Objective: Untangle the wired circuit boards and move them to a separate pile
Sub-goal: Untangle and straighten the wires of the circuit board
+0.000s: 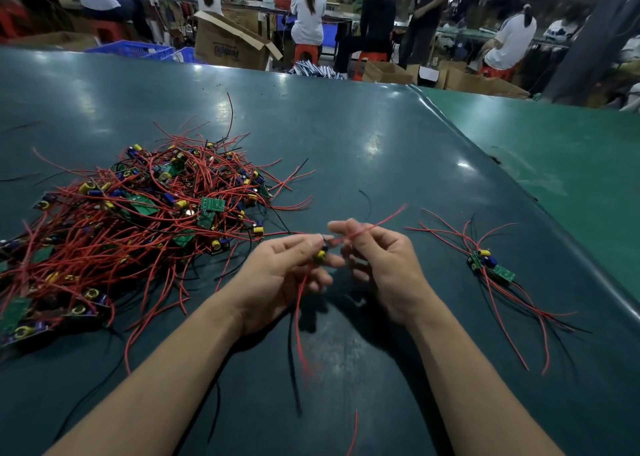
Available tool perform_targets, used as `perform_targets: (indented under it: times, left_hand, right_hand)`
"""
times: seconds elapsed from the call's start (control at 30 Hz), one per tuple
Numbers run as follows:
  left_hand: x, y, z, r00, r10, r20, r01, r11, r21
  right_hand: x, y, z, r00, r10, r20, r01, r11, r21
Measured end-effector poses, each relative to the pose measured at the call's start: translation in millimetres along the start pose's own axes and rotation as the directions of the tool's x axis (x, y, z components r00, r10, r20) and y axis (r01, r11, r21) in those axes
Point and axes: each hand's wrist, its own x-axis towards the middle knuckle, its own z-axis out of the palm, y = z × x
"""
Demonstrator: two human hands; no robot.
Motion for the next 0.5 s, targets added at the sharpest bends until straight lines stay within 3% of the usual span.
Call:
perform_targets:
  times: [0.1,0.23,0.3,0.5]
  left_hand:
    - [0.1,-0.8,3.6,1.000,-0.026,-0.013,0.027,0.998,0.061]
    - [3.5,-0.2,3.6,0.992,0.005,-0.130,-0.012,0.999,-0.053]
    - [3.9,-0.7,4.2,0.991,0.012,-0.133,-0.019,0.999,-0.050]
    - [0.1,1.6,5.8,0.999,-0.024,-0.042,0.030,0.989,0.142]
  right_hand:
    - [-1.7,1.5,2.5,0.998,0.040,0.043,-0.042,0.998,0.042]
    - [0.1,0.9,0.6,0.992,0.088,0.092,-0.105,0.975,0.194]
    - [-1.1,1.0,1.6,0.985,0.089,0.151,-0.117,0.975,0.191]
    - [2.8,2.6,1.0,0.997,0.069,-0.019,-0.067,0.992,0.103]
